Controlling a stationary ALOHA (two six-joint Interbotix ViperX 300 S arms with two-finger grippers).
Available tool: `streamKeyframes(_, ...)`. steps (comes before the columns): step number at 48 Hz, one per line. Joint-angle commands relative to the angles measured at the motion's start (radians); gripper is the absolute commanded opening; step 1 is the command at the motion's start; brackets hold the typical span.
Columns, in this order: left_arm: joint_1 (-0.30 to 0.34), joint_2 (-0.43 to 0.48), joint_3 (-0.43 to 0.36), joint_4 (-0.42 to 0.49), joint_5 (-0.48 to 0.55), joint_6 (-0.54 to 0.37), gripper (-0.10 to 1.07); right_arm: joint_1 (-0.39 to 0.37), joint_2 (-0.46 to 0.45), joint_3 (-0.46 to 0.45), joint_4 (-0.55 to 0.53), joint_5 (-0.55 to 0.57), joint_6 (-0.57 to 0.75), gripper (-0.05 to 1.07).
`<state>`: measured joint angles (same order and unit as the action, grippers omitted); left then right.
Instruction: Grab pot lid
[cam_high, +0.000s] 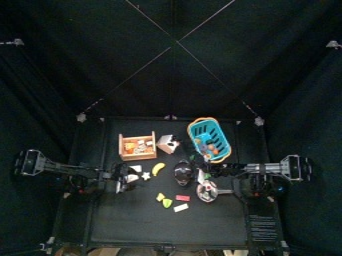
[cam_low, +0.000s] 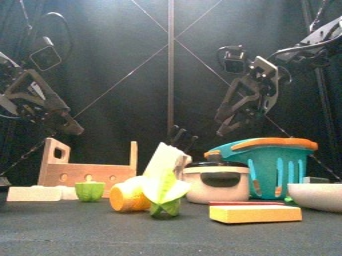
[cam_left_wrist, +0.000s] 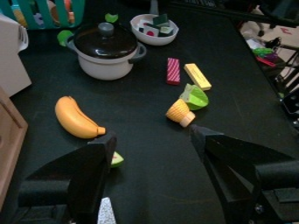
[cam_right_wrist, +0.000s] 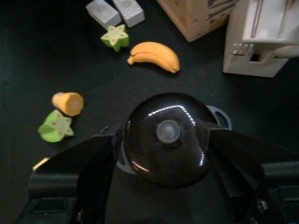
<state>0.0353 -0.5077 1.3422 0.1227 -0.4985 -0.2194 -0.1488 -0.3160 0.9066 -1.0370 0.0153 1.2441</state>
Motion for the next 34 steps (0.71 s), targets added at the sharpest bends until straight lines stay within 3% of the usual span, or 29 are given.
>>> streamKeyframes(1, 0.003, 0.002, -0.015, -0.002, -0.005, 0.000, 1.00, -0.002, 0.011, -0.040, -0.020, 0.051, 0.002, 0.96)
streamKeyframes(18, 0.003, 0.017, -0.014, -0.018, -0.005, 0.002, 1.00, 0.041, 0.124, -0.087, -0.052, 0.109, 0.000, 0.96)
streamKeyframes(34, 0.003, 0.017, -0.015, -0.018, -0.005, 0.002, 1.00, 0.067, 0.155, -0.103, -0.054, 0.172, 0.000, 0.96)
